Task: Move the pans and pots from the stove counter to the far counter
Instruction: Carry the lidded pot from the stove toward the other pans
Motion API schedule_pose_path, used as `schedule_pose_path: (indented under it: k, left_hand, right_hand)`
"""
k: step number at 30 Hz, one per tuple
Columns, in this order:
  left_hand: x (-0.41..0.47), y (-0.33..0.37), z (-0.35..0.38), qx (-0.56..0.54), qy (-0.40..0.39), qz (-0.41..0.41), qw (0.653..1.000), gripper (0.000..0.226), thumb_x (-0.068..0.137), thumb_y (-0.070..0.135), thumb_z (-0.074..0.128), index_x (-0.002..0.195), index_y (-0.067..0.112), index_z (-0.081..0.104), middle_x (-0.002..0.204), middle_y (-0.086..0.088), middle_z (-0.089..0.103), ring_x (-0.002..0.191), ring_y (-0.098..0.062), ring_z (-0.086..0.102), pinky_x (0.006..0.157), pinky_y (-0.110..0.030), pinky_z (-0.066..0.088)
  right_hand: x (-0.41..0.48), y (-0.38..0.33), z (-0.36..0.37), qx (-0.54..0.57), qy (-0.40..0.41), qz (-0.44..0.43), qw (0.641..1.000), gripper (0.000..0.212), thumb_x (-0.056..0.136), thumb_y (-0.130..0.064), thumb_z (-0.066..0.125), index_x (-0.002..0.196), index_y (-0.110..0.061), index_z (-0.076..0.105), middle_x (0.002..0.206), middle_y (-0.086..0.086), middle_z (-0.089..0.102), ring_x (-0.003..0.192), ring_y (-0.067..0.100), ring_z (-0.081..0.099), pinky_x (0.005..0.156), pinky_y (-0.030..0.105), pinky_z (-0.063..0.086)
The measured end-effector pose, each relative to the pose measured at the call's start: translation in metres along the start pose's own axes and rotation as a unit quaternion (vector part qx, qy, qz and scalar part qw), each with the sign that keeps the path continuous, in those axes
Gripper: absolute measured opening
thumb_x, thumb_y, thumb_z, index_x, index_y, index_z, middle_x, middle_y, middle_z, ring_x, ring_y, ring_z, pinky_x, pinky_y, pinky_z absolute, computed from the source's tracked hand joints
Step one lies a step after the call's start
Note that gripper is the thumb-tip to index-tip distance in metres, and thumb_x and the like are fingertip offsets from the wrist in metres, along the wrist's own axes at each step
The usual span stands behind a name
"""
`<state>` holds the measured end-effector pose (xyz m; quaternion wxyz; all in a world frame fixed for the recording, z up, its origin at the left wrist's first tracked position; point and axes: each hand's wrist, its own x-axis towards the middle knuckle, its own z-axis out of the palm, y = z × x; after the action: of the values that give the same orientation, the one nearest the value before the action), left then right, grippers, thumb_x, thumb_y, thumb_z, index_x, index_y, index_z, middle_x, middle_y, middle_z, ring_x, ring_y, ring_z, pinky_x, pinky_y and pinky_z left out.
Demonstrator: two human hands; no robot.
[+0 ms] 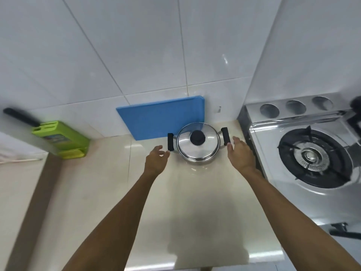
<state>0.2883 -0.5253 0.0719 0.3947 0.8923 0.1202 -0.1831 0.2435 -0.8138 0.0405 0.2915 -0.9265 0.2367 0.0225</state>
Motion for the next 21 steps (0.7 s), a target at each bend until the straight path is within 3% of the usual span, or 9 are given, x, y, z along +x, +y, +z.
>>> schedule_pose_path:
  k: [4, 9, 15, 21]
  left_hand:
    - [0.021, 0.008, 0.019, -0.005, 0.0, -0.021, 1.0, 0.062, 0.099, 0.038, 0.058, 0.152, 0.013, 0.038, 0.145, -0.01, 0.056, 0.129, -0.031, 0.055, 0.106, -0.038, 0.042]
    - [0.047, 0.014, 0.035, -0.002, 0.014, -0.021, 1.0, 0.047, 0.107, 0.024, 0.041, 0.151, 0.008, 0.04, 0.148, -0.016, 0.052, 0.133, -0.036, 0.051, 0.109, -0.04, 0.038]
    - [0.063, 0.005, 0.039, -0.068, 0.008, -0.038, 0.997, 0.035, 0.104, 0.01, 0.041, 0.133, 0.003, 0.059, 0.125, -0.021, 0.066, 0.114, -0.038, 0.063, 0.104, -0.046, 0.047]
    - [0.046, -0.016, 0.03, -0.143, 0.013, -0.036, 0.989, 0.034, 0.103, 0.011, 0.043, 0.133, 0.007, 0.061, 0.12, -0.016, 0.069, 0.111, -0.033, 0.064, 0.098, -0.037, 0.046]
  right_hand:
    - [0.024, 0.01, 0.01, 0.032, 0.01, -0.007, 0.999, 0.042, 0.102, -0.028, 0.049, 0.139, -0.009, 0.054, 0.133, 0.017, 0.064, 0.118, 0.041, 0.059, 0.09, 0.048, 0.049]
    - [0.049, 0.011, 0.023, 0.066, 0.005, 0.003, 0.998, 0.038, 0.103, -0.025, 0.045, 0.136, -0.011, 0.057, 0.123, 0.02, 0.069, 0.111, 0.043, 0.062, 0.088, 0.045, 0.05]
    - [0.062, 0.009, 0.034, 0.133, 0.009, 0.036, 0.99, 0.033, 0.102, -0.024, 0.048, 0.128, -0.011, 0.065, 0.113, 0.02, 0.073, 0.106, 0.043, 0.062, 0.089, 0.044, 0.049]
    - [0.042, -0.001, 0.028, 0.188, 0.019, 0.031, 0.982, 0.026, 0.1, -0.02, 0.051, 0.115, -0.014, 0.071, 0.101, 0.007, 0.078, 0.094, 0.03, 0.069, 0.083, 0.035, 0.052]
